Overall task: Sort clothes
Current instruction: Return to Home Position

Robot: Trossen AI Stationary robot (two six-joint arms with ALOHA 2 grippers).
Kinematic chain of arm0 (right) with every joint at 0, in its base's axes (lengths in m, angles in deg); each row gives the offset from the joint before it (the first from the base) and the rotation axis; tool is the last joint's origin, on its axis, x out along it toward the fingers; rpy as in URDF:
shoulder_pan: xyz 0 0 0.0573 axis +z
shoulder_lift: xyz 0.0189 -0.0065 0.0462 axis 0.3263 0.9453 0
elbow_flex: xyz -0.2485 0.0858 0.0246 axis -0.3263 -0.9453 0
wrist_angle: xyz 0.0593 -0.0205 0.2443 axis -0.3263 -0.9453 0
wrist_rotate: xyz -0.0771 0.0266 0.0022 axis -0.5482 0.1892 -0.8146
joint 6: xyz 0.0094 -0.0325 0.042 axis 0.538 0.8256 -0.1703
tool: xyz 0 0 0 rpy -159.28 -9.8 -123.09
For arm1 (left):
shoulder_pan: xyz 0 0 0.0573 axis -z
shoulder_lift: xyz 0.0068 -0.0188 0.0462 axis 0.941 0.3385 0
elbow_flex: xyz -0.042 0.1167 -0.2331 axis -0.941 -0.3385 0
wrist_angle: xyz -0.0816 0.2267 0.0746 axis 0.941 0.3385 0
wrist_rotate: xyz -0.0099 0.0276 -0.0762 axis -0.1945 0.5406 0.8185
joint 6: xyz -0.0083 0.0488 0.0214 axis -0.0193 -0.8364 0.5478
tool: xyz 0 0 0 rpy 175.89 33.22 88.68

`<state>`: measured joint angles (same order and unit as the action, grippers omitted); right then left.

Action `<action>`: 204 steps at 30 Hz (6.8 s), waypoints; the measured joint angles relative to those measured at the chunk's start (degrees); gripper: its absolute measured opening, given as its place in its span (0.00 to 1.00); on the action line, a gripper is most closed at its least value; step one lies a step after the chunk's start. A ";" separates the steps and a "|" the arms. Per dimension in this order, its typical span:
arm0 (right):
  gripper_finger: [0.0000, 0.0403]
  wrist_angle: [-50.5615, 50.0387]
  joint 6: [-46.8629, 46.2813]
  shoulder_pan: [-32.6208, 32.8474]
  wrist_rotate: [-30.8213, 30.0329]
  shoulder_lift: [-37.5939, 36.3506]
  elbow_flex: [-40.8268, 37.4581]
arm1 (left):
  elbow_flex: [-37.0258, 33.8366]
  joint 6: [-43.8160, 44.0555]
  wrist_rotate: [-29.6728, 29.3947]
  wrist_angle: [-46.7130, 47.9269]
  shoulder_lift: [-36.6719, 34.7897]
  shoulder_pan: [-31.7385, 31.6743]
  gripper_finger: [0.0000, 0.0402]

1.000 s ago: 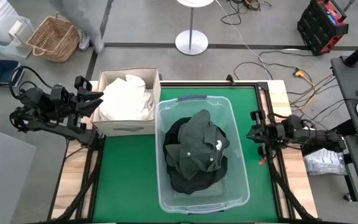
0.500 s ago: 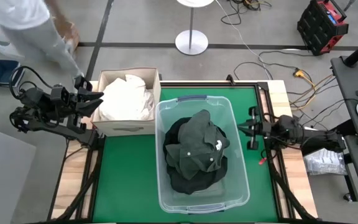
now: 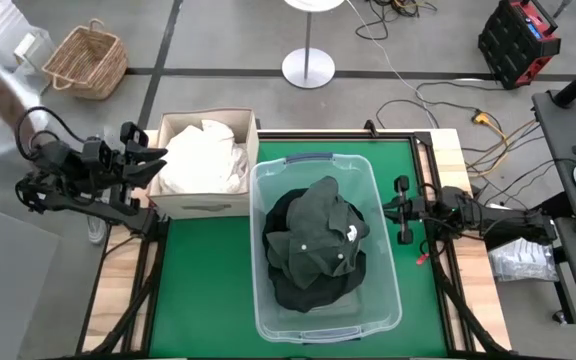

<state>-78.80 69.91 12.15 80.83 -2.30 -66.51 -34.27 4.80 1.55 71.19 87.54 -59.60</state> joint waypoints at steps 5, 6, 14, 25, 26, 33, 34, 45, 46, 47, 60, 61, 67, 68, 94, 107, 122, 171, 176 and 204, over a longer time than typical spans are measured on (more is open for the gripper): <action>0.03 0.68 -5.63 0.00 -0.01 0.04 0.09 | 0.00 -0.65 0.02 0.48 0.02 0.00 0.19; 0.03 0.68 -6.53 0.00 0.01 0.04 0.13 | 0.00 -0.13 0.02 0.93 0.02 0.00 0.19; 0.03 0.81 -8.40 0.00 -0.01 0.09 0.39 | -4.79 1.16 1.18 -3.16 -0.29 0.00 0.19; 0.03 0.84 -8.54 0.00 -0.01 0.09 0.55 | -29.03 4.20 4.29 -30.94 -1.36 0.01 0.19; 0.03 0.84 -8.52 0.00 -0.01 0.09 0.55 | -30.27 4.78 5.41 -31.33 -1.28 0.00 0.19; 0.03 0.84 -8.41 0.00 -0.01 0.09 0.57 | -36.47 1.12 6.95 -34.07 -0.74 -0.04 0.19; 0.03 0.84 -8.47 0.00 -0.02 0.09 0.57 | -36.96 -1.47 6.07 -35.01 -0.58 -0.04 0.19; 0.03 0.83 -8.42 0.00 -0.02 0.09 0.66 | -37.82 -7.88 4.15 -28.28 1.26 -0.11 0.19; 0.03 0.84 -8.50 0.00 -0.03 0.09 0.66 | -37.89 -8.21 3.14 -27.06 1.30 -0.11 0.19; 0.03 0.81 -8.52 0.00 -0.03 0.09 0.66 | -37.99 -7.97 2.15 -26.98 1.64 -0.11 0.19; 0.03 0.81 -8.52 0.00 -0.03 0.11 0.68 | -40.85 3.02 1.40 -20.51 -6.41 -5.68 0.19; 0.03 0.81 -8.53 0.00 -0.03 0.11 0.68 | -41.62 3.52 1.40 -20.55 -7.03 -5.99 0.19; 0.03 0.83 -8.52 0.00 -0.03 0.11 0.68 | -47.37 5.16 1.76 -22.56 -11.05 -6.65 0.19; 0.03 0.84 -8.52 0.00 -0.03 0.11 0.68 | -48.47 5.76 1.79 -22.83 -11.73 -6.64 0.19; 0.03 0.81 -8.52 0.02 -0.05 0.11 0.68 | -52.17 -5.48 3.30 -10.69 -25.55 -6.63 0.19; 0.03 0.81 -8.53 0.02 -0.05 0.11 0.68 | -52.30 -4.99 2.74 -14.78 -25.21 -6.64 0.19; 0.03 0.81 -8.53 0.01 -0.04 0.11 0.68 | -52.30 -5.50 3.06 -15.51 -23.17 -6.64 0.19; 0.03 0.81 -8.54 0.01 -0.04 0.11 0.68 | -52.28 -5.48 3.06 -15.38 -23.12 -6.64 0.19; 0.03 0.81 -8.54 0.01 -0.04 0.11 0.68 | -52.28 -5.46 3.06 -15.38 -23.12 -6.64 0.19; 0.03 0.81 -8.54 0.00 -0.03 0.11 0.68 | -52.28 -5.46 3.06 -15.38 -23.12 -6.64 0.19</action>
<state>-77.99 61.37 12.15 80.80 -2.19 -65.83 -86.55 -0.66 4.61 55.81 64.42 -66.25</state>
